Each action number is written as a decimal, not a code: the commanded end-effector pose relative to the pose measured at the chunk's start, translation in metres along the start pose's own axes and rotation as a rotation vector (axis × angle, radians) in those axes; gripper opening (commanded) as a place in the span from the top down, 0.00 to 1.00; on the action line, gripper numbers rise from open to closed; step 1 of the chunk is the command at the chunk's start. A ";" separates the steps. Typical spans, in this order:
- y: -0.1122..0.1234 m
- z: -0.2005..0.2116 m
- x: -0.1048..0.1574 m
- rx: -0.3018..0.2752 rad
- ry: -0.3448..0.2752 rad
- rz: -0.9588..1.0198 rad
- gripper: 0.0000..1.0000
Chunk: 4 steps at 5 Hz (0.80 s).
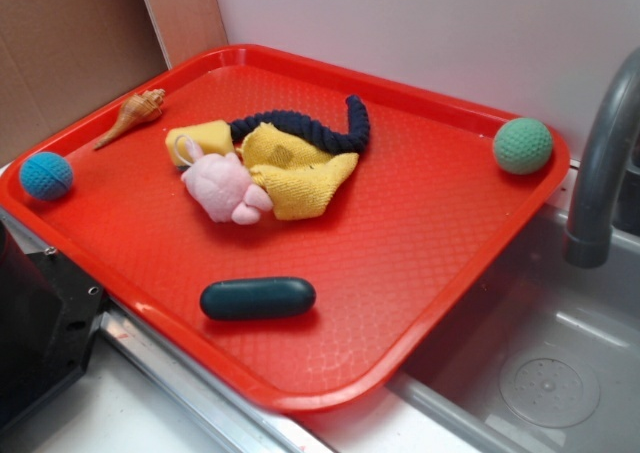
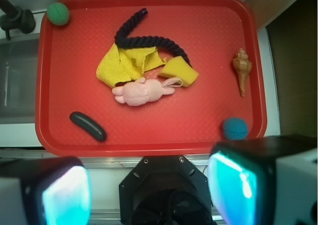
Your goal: Grab the blue ball.
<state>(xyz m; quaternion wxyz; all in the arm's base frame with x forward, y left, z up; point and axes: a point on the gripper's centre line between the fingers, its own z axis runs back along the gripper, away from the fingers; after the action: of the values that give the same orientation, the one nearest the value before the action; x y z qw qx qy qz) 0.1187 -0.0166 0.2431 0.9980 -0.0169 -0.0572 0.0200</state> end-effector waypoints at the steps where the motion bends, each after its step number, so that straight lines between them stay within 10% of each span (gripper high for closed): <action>1: 0.000 0.000 0.000 0.000 0.000 0.000 0.00; 4: 0.114 -0.114 -0.011 0.121 -0.018 0.423 0.00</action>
<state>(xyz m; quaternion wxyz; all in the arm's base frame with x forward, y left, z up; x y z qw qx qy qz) 0.1171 0.0883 0.1175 0.9731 0.0238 -0.0456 0.2244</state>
